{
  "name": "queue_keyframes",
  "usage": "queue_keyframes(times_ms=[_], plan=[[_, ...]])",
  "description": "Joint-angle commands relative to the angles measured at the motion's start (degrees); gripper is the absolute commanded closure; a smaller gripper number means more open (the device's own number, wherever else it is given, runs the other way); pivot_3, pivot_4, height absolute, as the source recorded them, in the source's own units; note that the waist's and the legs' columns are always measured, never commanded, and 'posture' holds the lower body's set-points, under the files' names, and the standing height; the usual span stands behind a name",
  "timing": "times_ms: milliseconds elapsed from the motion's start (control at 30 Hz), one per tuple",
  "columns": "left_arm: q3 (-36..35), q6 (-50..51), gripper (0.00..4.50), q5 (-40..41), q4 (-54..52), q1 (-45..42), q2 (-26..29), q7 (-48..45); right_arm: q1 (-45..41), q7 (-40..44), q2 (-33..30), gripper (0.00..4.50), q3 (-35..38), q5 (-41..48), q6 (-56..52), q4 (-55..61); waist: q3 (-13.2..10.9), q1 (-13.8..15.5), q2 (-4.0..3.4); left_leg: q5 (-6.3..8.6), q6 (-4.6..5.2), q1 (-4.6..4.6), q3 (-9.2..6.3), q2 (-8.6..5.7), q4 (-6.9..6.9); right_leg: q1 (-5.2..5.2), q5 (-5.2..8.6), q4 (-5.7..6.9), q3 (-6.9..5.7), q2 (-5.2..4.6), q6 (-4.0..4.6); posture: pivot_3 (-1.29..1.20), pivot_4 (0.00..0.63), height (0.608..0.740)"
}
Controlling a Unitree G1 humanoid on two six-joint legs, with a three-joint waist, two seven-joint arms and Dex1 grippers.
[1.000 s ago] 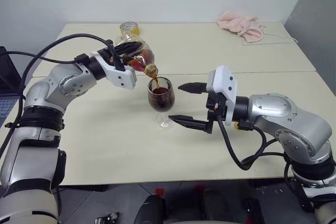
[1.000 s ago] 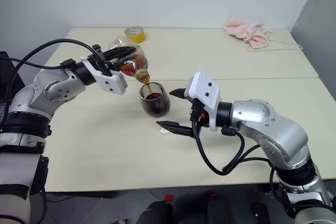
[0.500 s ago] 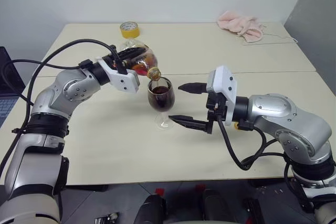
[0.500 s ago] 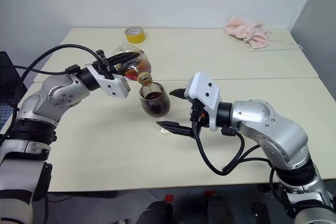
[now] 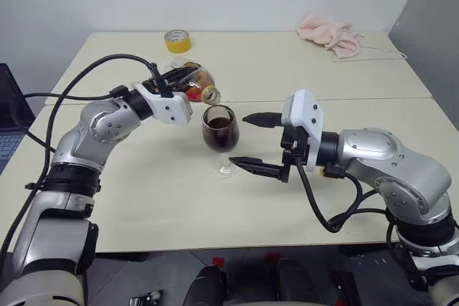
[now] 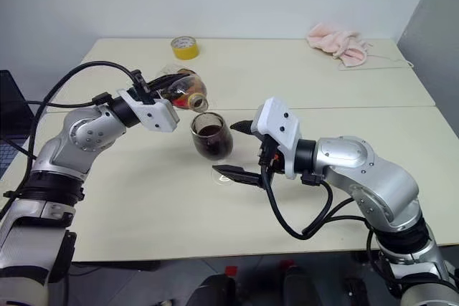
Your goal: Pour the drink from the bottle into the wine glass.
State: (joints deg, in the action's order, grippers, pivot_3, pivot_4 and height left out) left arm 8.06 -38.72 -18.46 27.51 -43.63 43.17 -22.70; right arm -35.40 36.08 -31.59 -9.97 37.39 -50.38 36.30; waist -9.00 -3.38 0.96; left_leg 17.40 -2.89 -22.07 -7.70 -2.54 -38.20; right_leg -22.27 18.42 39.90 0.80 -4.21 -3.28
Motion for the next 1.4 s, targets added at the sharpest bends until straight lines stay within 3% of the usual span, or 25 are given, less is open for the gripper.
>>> queue_keyframes(times_ms=[33, 400, 733, 1400], plan=[[-4.3, 6.7, 3.81, 6.7, -4.7, 1.0, -1.5, -1.2, -0.8, 0.6, -0.5, 0.00, 2.7, 1.3, 0.9, 2.1, 0.0, 0.0, 0.00, 0.00, 0.00, 0.00, -0.01, 0.00, 0.00, 0.00, 0.00, 0.00, -0.01, 0.00, 0.00, 0.00, 0.150, 0.740], [-12.1, 30.9, 3.81, 19.3, -16.9, 12.6, -12.5, 1.8, 0.3, 0.4, -2.8, 0.00, 4.7, 3.2, -0.3, 2.9, 0.0, 0.1, 0.01, 0.00, 0.00, 0.00, -0.01, 0.01, -0.07, 0.03, 0.00, 0.00, 0.01, -0.01, 0.00, 0.00, 0.150, 0.740], [-19.1, 42.7, 3.82, 24.3, -13.1, 15.8, -21.3, 10.6, -1.7, -0.4, -3.0, 0.00, 5.7, 4.9, -1.3, 2.6, 0.0, 0.2, 0.04, 0.00, 0.00, -0.01, 0.02, 0.01, -0.10, 0.05, 0.00, 0.00, 0.01, -0.01, 0.01, 0.00, 0.150, 0.740], [-24.7, 38.3, 3.82, 30.0, 4.7, 8.0, -22.8, 10.0, -6.6, 0.0, 0.4, 0.00, 3.3, 4.1, -1.0, -0.5, 0.1, 0.5, 0.11, 0.00, -0.01, -0.02, 0.02, -0.01, -0.15, 0.04, 0.00, -0.01, 0.00, -0.06, 0.01, 0.00, 0.150, 0.740]])
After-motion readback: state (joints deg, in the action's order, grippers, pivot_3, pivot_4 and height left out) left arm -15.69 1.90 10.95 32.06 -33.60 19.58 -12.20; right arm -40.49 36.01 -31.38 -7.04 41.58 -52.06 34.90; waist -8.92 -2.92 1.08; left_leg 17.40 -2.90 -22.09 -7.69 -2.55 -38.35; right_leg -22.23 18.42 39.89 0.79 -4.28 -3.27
